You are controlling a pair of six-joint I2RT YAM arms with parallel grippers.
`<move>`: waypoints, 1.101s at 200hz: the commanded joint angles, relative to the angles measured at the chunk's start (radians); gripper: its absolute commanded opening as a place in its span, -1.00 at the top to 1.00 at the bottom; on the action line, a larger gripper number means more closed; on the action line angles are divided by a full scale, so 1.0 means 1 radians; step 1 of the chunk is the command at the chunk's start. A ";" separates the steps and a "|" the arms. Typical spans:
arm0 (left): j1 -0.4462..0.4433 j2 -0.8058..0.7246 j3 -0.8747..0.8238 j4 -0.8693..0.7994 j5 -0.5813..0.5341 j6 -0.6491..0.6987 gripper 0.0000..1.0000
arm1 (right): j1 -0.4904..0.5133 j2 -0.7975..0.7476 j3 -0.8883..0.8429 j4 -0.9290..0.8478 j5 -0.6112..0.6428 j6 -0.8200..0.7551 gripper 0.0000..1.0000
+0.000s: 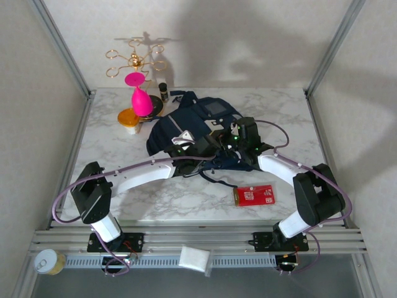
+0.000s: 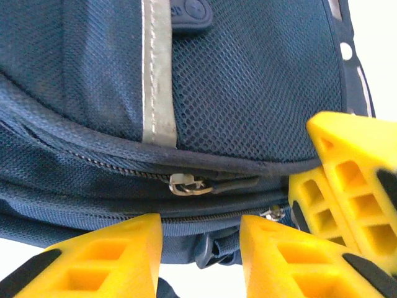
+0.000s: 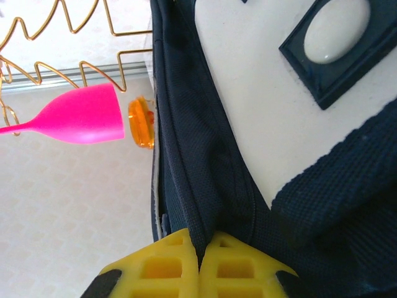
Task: Pack the student bag
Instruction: Unzip the student bag at the center of the table.
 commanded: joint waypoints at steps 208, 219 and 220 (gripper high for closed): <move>0.044 0.100 0.064 -0.055 -0.120 -0.227 0.50 | 0.043 -0.099 -0.044 0.148 0.011 0.024 1.00; 0.044 0.091 0.048 -0.048 -0.121 -0.229 0.51 | 0.043 -0.097 -0.045 0.148 0.010 0.023 1.00; 0.044 0.090 0.046 -0.047 -0.122 -0.229 0.52 | 0.043 -0.096 -0.045 0.148 0.010 0.023 1.00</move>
